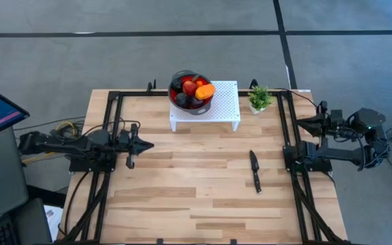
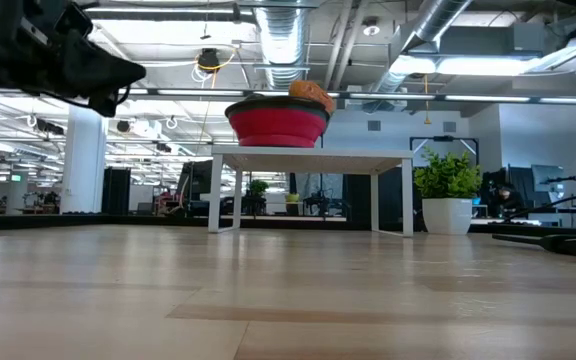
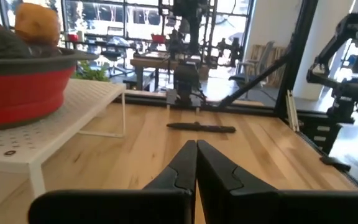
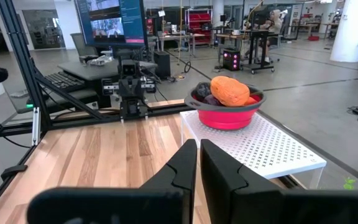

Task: Pick & Place Fruit
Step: Put the knife on the right side of the shelf

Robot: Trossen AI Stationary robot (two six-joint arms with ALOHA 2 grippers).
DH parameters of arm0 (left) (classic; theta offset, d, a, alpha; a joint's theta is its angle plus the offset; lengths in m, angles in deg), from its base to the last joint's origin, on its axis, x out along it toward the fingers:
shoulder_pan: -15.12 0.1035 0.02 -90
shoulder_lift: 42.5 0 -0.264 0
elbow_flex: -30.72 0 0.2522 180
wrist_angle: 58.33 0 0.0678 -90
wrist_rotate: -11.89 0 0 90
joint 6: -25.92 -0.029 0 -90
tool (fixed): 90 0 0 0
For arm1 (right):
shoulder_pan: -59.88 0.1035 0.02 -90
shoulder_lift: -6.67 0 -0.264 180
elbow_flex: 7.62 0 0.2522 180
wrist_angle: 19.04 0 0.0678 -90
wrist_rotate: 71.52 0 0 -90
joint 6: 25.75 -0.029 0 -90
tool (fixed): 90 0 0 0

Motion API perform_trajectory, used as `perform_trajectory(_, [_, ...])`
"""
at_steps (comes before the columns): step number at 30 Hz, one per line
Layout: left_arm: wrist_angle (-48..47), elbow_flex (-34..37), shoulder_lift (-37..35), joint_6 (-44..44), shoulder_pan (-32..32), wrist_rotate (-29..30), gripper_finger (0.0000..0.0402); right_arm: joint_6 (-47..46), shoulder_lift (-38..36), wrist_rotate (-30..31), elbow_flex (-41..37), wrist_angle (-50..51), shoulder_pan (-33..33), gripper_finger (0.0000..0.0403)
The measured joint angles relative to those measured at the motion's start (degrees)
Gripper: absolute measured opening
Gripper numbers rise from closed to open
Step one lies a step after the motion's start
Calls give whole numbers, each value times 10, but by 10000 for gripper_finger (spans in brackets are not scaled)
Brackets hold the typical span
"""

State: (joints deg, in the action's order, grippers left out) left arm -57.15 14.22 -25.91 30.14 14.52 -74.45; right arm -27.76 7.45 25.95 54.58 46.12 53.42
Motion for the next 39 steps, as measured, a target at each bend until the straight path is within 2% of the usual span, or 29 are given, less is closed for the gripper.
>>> perform_trajectory(8, [7,24,-32,32,47,-26,2,0,0,0,0,0,0,17])
perform_trajectory(14, [15,24,-31,33,51,-25,2,197,0,2,0,-9,0,17])
perform_trajectory(17, [16,24,-31,33,51,-25,2,240,0,1,0,-9,0,17])
perform_trajectory(20, [19,24,-31,33,51,-25,2,236,0,1,0,-10,0,17])
perform_trajectory(22, [19,24,-31,33,51,-25,2,198,0,0,0,-27,0,17])
perform_trajectory(26, [20,24,-31,32,51,-25,2,62,0,0,0,-127,0,17])
perform_trajectory(31, [23,24,-31,32,51,-25,2,-56,9,0,0,-318,1,17])
perform_trajectory(34, [24,24,-31,32,51,-24,2,-68,36,-1,0,-422,0,17])
perform_trajectory(39, [24,24,-31,32,51,-24,2,-12,120,-17,0,-532,1,17])
